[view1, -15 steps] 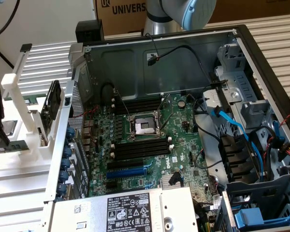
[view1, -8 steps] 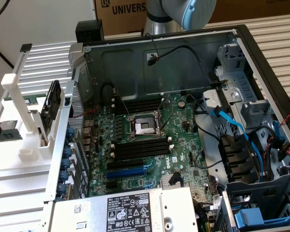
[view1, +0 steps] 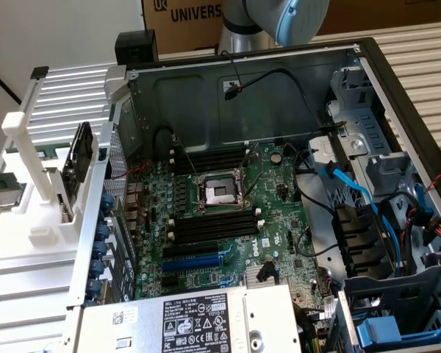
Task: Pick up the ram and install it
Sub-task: 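Pick up the ram and move it above insertion slot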
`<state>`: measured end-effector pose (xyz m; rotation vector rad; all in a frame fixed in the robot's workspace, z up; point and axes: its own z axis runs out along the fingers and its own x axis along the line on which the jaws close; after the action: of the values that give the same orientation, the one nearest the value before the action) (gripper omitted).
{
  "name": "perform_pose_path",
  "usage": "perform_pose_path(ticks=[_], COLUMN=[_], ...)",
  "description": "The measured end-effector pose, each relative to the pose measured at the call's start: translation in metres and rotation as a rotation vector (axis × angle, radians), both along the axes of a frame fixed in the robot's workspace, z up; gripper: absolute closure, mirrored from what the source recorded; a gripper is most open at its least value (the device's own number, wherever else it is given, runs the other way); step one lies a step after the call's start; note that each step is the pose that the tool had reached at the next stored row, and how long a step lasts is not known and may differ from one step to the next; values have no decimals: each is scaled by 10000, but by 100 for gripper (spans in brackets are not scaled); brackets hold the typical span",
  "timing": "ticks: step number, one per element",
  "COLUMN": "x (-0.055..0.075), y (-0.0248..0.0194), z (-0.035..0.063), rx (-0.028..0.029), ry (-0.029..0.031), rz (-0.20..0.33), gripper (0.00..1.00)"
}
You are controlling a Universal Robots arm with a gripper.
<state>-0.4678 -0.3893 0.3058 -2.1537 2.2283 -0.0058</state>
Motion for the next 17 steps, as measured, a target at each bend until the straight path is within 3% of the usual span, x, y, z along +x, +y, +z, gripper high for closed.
perform_pose_path(ticks=[10, 17], x=[67, 294], y=[-12, -58], z=[454, 702], rx=[-27, -26], ry=[11, 117], rz=[-1, -1], gripper=[88, 88])
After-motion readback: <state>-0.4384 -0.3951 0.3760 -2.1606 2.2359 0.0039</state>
